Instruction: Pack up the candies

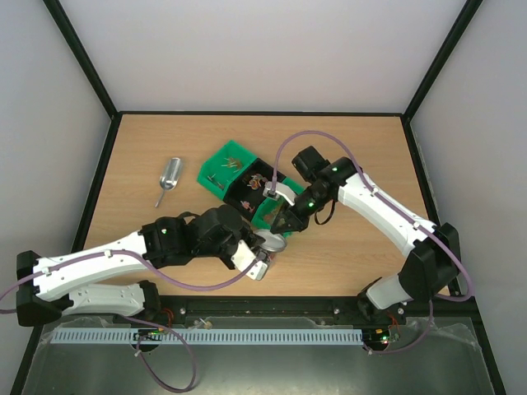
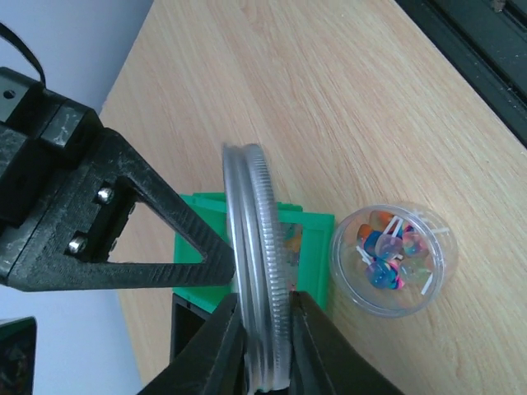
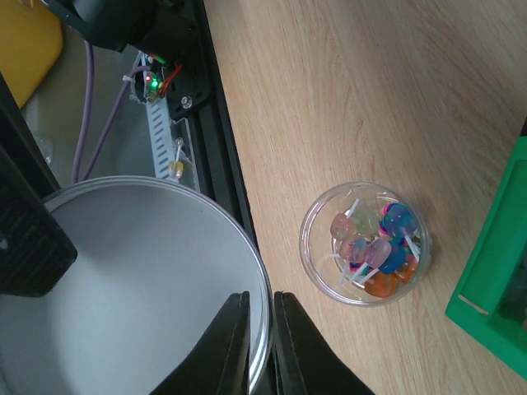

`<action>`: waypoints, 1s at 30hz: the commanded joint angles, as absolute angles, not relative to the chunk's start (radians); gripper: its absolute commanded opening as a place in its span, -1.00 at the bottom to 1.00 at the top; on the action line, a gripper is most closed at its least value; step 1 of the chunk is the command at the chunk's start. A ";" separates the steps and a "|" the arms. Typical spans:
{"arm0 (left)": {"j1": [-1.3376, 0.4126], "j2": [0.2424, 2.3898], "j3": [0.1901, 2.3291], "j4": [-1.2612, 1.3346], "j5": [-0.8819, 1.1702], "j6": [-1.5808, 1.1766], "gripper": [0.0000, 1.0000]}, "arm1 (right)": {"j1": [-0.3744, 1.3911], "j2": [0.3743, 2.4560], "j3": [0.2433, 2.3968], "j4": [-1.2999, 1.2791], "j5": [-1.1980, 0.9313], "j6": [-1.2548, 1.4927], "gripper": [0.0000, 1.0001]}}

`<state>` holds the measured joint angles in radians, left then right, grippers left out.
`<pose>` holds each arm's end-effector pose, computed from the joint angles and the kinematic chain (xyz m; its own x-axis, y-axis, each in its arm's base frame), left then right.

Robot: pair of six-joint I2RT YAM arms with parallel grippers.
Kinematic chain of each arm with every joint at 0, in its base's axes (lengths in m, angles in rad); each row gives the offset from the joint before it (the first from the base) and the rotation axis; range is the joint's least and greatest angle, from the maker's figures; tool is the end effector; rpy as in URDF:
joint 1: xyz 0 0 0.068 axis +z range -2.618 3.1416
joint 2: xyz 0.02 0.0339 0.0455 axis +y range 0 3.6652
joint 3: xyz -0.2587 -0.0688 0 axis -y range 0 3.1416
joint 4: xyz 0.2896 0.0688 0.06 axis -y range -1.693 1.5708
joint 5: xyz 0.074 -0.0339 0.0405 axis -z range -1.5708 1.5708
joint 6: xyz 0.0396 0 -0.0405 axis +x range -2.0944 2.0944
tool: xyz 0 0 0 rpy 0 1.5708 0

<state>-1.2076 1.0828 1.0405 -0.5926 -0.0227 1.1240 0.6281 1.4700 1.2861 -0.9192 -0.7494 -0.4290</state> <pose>0.1010 -0.2633 0.3223 0.7459 0.5753 -0.3357 0.5910 -0.3391 0.7319 0.2561 0.2193 0.2850 -0.3745 -0.6483 -0.6629 -0.9176 0.1564 0.3654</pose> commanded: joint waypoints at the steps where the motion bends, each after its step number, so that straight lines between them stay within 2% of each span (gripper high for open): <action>1: -1.205 1.087 1.041 -0.607 0.024 1.030 -0.76 | 0.631 1.453 1.328 -0.976 -0.756 -0.443 -0.76; 3: -1.176 1.085 1.036 -0.607 0.058 0.989 -0.87 | 0.620 1.436 1.333 -0.956 -0.727 -0.432 -0.69; 6: -1.108 1.100 1.056 -0.635 0.151 0.903 -0.94 | 0.569 1.389 1.315 -0.884 -0.673 -0.412 -0.44; 13: -0.830 1.236 1.198 -0.794 0.600 0.720 -0.95 | 0.457 1.260 1.260 -0.779 -0.622 -0.437 0.51; 17: -0.728 1.306 1.234 -0.849 0.817 0.672 -0.95 | 0.458 1.218 1.241 -0.791 -0.724 -0.475 0.73; 20: -0.691 1.325 1.230 -0.848 0.924 0.643 -0.93 | 0.477 1.203 1.214 -0.778 -0.810 -0.480 0.77; 23: -0.675 1.334 1.215 -0.827 0.999 0.604 -0.92 | 0.527 1.213 1.206 -0.777 -0.822 -0.480 0.73; 27: -0.649 1.349 1.206 -0.825 1.061 0.577 -0.91 | 0.591 1.228 1.204 -0.802 -0.843 -0.493 0.59; 30: -0.632 1.358 1.202 -0.829 1.089 0.570 -0.90 | 0.610 1.227 1.195 -0.801 -0.848 -0.492 0.36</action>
<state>-0.6556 1.3411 1.2106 -0.8047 0.9676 0.5999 0.5865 1.2236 1.2121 -0.7795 -0.7933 -0.4786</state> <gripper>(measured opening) 0.107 0.743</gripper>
